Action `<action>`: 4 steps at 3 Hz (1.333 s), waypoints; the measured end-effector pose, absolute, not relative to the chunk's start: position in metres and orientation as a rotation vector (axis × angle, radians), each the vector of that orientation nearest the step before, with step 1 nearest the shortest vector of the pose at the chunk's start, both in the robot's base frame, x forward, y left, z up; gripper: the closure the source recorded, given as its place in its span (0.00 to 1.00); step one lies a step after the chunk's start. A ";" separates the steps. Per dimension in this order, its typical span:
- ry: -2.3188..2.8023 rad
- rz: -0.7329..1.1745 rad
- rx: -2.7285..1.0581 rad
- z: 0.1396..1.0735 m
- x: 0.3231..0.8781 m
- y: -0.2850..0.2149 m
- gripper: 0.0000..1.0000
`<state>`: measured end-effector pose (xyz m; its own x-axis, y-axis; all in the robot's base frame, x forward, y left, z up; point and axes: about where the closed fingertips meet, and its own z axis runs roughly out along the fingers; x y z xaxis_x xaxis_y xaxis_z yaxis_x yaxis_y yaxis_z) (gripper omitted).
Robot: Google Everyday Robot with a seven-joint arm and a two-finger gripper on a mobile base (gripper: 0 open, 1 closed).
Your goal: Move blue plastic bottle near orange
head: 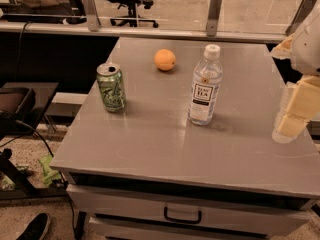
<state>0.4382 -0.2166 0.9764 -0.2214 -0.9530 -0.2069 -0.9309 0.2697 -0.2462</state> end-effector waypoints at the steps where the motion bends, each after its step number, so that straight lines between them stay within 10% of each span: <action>1: 2.231 -0.099 -1.724 0.976 0.438 -0.217 0.00; 4: 2.201 0.087 -1.626 0.959 0.502 -0.185 0.00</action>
Offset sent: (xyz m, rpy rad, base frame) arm 0.0253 0.0057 -0.0088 0.0786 0.0427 -0.0116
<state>0.5024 -0.1850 0.9586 -0.2427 -0.9040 -0.3520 -0.9290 0.3211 -0.1840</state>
